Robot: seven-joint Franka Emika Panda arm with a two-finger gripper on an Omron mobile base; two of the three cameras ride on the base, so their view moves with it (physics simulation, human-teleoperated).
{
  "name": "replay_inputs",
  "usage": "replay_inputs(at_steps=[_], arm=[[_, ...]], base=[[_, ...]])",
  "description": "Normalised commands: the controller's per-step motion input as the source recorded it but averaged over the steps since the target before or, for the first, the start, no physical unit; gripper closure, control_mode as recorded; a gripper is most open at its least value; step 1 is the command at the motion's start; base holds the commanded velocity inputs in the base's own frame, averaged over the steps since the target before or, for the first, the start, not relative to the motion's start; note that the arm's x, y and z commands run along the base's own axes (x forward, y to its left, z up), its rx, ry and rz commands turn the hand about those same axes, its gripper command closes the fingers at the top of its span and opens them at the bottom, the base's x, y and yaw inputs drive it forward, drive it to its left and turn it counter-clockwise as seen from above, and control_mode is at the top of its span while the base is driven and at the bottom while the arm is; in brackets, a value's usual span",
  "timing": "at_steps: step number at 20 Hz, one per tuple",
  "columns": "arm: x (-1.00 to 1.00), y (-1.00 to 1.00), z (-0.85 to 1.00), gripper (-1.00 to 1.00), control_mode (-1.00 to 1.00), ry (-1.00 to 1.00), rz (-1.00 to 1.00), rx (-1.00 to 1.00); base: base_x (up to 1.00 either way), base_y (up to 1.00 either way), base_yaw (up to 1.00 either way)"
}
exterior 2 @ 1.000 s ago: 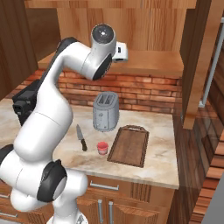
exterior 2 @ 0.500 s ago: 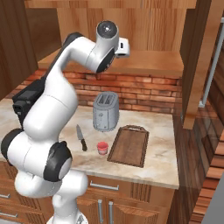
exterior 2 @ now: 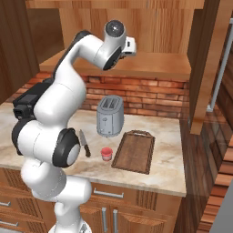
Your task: Pick the bread, place it on the cutting board, pick the jam, place it on the counter, and close the cabinet.
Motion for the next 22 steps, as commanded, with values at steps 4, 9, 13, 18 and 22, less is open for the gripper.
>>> replay_inputs(at_steps=[4, 9, 13, 18, 22], arm=[[0.46, 0.0, -0.01, -1.0, -1.0, 0.0, 0.0, 0.0], [0.46, 0.0, -0.08, -1.0, -1.0, 0.0, 0.0, 0.0], [0.36, 0.0, -0.16, -1.0, -1.0, 0.0, 0.0, 0.0], [0.4, 0.0, -0.16, -1.0, -1.0, 0.0, 0.0, 0.0], [0.37, 0.0, -0.09, -1.0, -1.0, 0.0, 0.01, 0.0]], base=[[0.0, 0.0, 0.0], [0.0, 0.0, 0.0], [0.0, 0.0, 0.0], [0.0, 0.0, 0.0], [0.0, 0.0, 0.0]])
